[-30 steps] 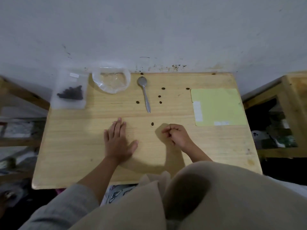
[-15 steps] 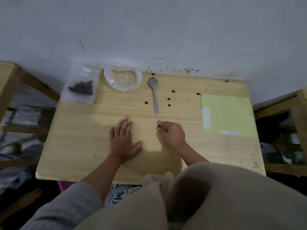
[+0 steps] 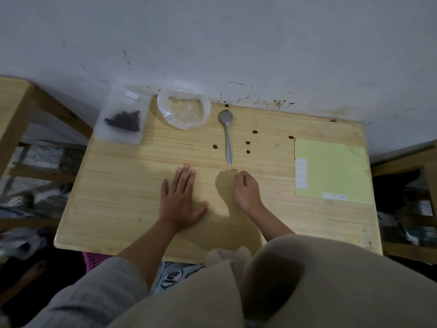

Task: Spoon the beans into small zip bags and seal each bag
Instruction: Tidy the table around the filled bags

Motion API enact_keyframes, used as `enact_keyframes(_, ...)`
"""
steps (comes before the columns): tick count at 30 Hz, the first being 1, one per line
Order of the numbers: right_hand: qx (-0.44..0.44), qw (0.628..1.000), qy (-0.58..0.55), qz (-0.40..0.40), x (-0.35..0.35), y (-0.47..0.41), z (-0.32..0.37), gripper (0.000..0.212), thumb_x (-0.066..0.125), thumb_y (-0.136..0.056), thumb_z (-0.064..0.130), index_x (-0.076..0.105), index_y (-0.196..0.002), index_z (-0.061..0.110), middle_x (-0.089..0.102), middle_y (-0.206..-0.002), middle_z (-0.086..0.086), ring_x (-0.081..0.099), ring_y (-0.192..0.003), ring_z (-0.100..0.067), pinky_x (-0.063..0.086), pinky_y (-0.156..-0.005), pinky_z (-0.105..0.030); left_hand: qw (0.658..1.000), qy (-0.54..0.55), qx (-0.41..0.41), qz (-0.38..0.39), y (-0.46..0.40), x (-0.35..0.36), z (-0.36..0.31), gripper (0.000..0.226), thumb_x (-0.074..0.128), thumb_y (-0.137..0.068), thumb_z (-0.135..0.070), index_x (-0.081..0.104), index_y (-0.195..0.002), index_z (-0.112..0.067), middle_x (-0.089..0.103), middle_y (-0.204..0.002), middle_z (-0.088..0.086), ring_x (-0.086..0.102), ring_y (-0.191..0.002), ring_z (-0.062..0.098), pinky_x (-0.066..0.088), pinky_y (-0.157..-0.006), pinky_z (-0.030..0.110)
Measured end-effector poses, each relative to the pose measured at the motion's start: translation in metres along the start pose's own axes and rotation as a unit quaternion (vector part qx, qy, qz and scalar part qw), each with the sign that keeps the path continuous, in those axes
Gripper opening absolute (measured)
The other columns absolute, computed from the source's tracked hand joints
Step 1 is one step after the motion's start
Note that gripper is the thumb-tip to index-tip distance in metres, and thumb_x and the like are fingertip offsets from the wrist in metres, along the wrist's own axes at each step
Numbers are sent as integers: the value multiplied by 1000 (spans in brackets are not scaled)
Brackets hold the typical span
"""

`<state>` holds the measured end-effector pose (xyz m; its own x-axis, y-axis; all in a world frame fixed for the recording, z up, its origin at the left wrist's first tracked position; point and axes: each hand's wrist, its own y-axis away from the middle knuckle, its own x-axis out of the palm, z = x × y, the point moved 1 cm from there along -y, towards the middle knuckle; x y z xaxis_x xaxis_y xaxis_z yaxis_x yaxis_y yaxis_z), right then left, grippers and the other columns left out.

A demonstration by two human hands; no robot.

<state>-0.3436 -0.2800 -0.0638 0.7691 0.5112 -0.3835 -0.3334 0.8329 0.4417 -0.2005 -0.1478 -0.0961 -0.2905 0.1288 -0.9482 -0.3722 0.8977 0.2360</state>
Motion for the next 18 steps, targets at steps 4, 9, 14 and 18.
enact_keyframes(4, 26, 999, -37, 12, 3, -5, 3, 36, 36, -100, 30, 45, -71, 11, 43, -62, 0, 41, -54, -11, 37, -52, -24, 1000, -2, -2, 4, -1, 0, -1, 95, 33, -77, -72, 15, -150, -14, 7, -159, 7, 7, -146, 26, 19, -109, 59)
enact_keyframes(9, 38, 996, -63, 49, 11, -12, 4, 24, 43, -99, 21, 48, -77, 14, 51, -67, -1, 50, -44, -5, 42, -38, -19, 1000, 2, -2, 0, -1, -1, -1, 94, 34, -78, -72, 17, -150, -14, 7, -159, 7, 6, -146, 25, 19, -109, 59)
enact_keyframes(14, -15, 999, -21, 37, 17, -22, 12, 29, 42, -97, 8, 54, -72, 16, 54, -76, 11, 48, -67, -1, 37, -57, -5, 1000, 1, -4, 3, -1, -1, -2, 93, 33, -79, -72, 20, -149, -13, 8, -159, 7, 8, -146, 25, 21, -108, 59)
enact_keyframes(18, -80, 996, 41, -2, 21, -34, 18, 15, 57, -92, 18, 67, -85, 9, 49, -58, 11, 42, -51, -2, 33, -54, -15, 1000, -2, -5, 8, -1, -1, -1, 94, 32, -79, -73, 18, -150, -13, 7, -159, 8, 6, -146, 24, 20, -109, 59)
